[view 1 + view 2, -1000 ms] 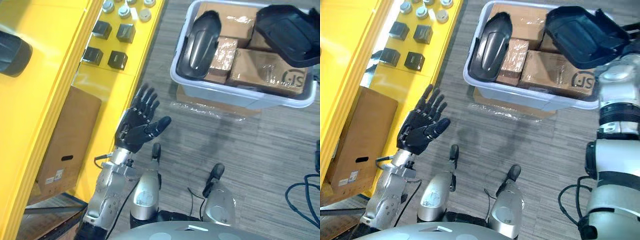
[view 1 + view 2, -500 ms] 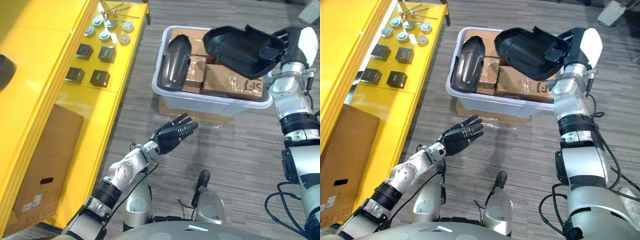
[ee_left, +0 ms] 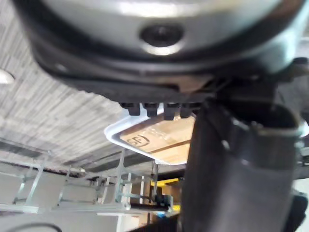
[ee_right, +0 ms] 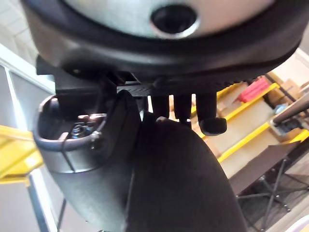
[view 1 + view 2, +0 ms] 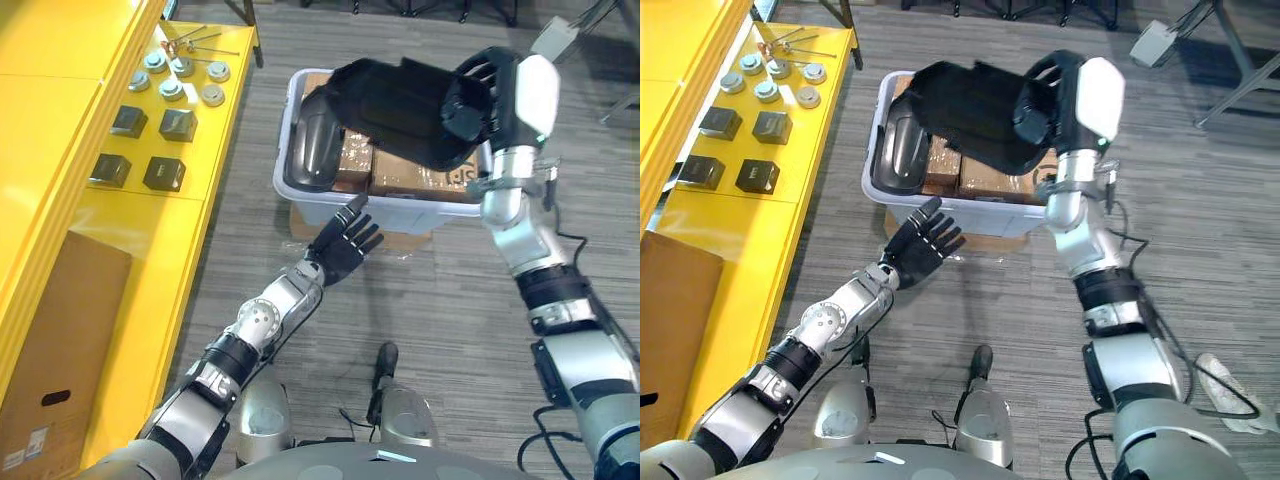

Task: Walk over and take three plastic housings, then place them on the shelf

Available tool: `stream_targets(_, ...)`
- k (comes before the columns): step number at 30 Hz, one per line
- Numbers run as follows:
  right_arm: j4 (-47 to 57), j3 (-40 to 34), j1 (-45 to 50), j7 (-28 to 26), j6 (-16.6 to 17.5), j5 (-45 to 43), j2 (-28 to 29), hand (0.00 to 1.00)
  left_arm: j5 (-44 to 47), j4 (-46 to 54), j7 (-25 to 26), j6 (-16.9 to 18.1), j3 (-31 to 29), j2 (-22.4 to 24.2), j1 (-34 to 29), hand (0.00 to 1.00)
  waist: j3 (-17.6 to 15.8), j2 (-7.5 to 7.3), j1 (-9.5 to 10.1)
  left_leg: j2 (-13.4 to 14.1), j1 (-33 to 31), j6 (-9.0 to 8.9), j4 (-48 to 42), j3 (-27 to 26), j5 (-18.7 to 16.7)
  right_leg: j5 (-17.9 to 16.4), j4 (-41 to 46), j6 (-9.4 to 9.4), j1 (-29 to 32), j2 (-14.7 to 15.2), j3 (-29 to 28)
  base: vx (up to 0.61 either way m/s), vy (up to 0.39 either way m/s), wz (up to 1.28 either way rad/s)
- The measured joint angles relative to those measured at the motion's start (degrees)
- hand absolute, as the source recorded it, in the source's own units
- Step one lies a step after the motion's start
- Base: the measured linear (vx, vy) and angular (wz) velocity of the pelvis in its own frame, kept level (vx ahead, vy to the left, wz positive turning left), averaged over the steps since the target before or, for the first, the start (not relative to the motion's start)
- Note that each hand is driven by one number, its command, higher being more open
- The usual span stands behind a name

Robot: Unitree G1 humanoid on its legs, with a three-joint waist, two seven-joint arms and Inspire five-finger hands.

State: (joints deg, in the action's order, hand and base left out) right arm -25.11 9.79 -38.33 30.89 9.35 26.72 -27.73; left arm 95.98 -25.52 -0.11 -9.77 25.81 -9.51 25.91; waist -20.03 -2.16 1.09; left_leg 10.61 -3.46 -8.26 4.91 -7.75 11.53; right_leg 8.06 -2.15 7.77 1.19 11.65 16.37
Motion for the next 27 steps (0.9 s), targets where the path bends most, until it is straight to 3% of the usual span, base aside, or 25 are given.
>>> stream_targets(3, 0.9, 1.7, 2.0, 0.0, 1.4, 0.1, 2.1, 0.00, 3.2, -1.2, 0.2, 2.4, 0.0, 1.0, 1.8, 1.00, 0.7, -0.92, -0.13, 0.0, 0.4, -0.05, 0.2, -0.4, -0.1, 0.0, 0.0, 0.01, -0.1, 0.1, -0.3, -0.02, -0.004, -0.06)
stream_targets(12, 2.9, 2.9, 4.5, -0.4, 4.0, 6.1, 4.8, 0.00, 8.9, -5.9, 3.3, 6.6, -0.4, 3.6, 3.3, 1.00, 1.3, -1.32, -1.25, -0.1, 1.7, 0.02, 0.2, -1.7, -0.3, 0.2, -0.1, 0.28, -0.4, 0.2, -1.6, -0.03, -0.011, -0.07)
stream_targets(24, 3.0, 5.0, 8.3, -0.7, 7.8, 6.2, 6.2, 0.00, 16.5, -7.8, 1.7, 14.1, -0.4, 5.2, 7.0, 1.00, 1.3, -1.38, -1.44, -0.1, 2.0, -0.09, 0.0, -2.2, -0.4, 1.0, -1.0, 0.24, -0.7, 0.1, -1.9, 0.00, -0.004, -0.02)
stream_targets(25, 3.0, 5.0, 8.3, -0.7, 8.5, 6.2, 6.2, 0.00, 16.5, -7.8, 1.3, 14.9, -0.4, 5.2, 7.0, 0.00, 1.4, -1.40, -1.42, -0.2, 2.0, -0.09, 0.0, -2.2, -0.4, 1.0, -1.0, 0.24, -0.8, 0.1, -1.9, 0.00, 0.000, 0.00)
stream_targets(27, 3.1, 5.0, 8.4, -0.7, 9.0, 6.1, 6.4, 0.00, 16.5, -7.8, 0.9, 15.1, -0.9, 5.2, 7.0, 0.00, 1.4, -1.45, -1.42, -0.2, 2.0, -0.10, 0.0, -2.1, -0.4, 1.0, -1.0, 0.25, -0.8, 0.1, -1.8, 0.00, 0.000, 0.00)
